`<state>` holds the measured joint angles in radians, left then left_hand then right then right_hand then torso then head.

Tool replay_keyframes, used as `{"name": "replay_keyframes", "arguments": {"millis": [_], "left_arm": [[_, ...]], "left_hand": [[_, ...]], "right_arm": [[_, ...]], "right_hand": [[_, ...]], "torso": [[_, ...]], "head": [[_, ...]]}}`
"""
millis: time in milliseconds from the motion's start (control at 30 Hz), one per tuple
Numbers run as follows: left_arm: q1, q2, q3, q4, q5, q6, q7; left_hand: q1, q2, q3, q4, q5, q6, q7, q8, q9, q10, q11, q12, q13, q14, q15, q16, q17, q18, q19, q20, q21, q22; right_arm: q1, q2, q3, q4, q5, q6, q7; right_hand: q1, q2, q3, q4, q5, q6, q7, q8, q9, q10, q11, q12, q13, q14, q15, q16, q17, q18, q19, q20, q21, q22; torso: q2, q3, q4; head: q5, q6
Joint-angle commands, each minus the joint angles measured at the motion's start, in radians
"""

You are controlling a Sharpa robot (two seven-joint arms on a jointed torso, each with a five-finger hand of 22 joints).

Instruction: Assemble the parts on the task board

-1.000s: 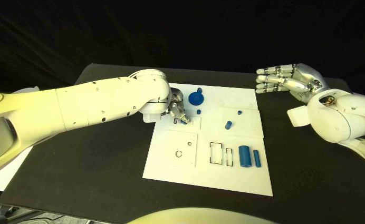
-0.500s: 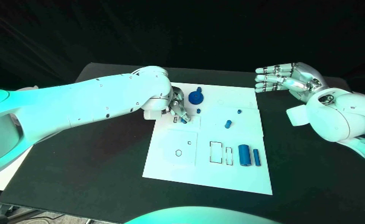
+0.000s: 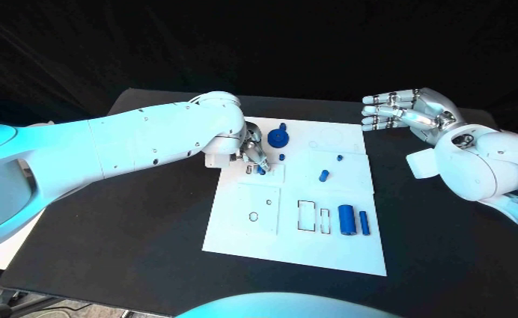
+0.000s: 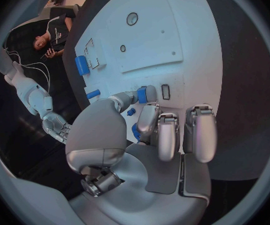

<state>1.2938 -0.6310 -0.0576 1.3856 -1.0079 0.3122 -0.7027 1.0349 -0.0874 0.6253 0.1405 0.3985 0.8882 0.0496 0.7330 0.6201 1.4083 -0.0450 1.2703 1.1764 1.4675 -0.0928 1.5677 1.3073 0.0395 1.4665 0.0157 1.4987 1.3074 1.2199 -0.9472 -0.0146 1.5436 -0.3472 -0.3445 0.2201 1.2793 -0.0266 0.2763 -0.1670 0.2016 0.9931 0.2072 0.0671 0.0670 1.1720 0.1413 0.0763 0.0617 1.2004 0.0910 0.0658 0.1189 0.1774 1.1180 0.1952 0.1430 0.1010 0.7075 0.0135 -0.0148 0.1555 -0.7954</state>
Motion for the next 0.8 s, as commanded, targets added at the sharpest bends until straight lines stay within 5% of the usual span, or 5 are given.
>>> {"name": "replay_keyframes", "arguments": {"millis": [33, 800], "left_arm": [[-0.010, 0.007, -0.008, -0.001, 0.023, 0.038, -0.054], [-0.010, 0.009, -0.009, -0.003, 0.024, 0.052, -0.052]], "left_hand": [[-0.020, 0.001, 0.060, -0.069, 0.003, 0.031, -0.027, -0.006, -0.002, 0.004, -0.002, 0.007, 0.002, 0.103, -0.006, 0.003, 0.264, -0.013, 0.054, -0.005, 0.005, 0.150], [-0.078, 0.003, 0.014, -0.043, 0.003, 0.059, -0.036, -0.015, -0.012, 0.023, -0.008, 0.042, 0.048, 0.103, -0.010, 0.003, 0.264, -0.016, 0.060, -0.008, 0.013, 0.163]], "right_arm": [[-0.001, 0.000, 0.000, 0.002, -0.007, 0.018, 0.007], [-0.001, -0.004, 0.000, 0.005, -0.007, 0.019, 0.006]], "right_hand": [[0.002, -0.008, 0.001, -0.002, 0.006, -0.003, 0.003, -0.005, -0.001, -0.006, 0.002, -0.004, -0.001, -0.005, 0.005, -0.003, -0.001, 0.005, 0.007, -0.001, -0.005, -0.001], [0.001, -0.007, 0.003, -0.002, 0.011, -0.003, 0.003, -0.004, -0.001, -0.007, 0.002, -0.004, -0.001, -0.005, 0.005, -0.003, -0.003, 0.006, 0.007, -0.001, -0.007, -0.003]], "torso": [[0.000, -0.0006, -0.0003], [0.000, -0.0002, 0.0003]], "head": [[-0.001, 0.000], [-0.003, -0.004]]}}
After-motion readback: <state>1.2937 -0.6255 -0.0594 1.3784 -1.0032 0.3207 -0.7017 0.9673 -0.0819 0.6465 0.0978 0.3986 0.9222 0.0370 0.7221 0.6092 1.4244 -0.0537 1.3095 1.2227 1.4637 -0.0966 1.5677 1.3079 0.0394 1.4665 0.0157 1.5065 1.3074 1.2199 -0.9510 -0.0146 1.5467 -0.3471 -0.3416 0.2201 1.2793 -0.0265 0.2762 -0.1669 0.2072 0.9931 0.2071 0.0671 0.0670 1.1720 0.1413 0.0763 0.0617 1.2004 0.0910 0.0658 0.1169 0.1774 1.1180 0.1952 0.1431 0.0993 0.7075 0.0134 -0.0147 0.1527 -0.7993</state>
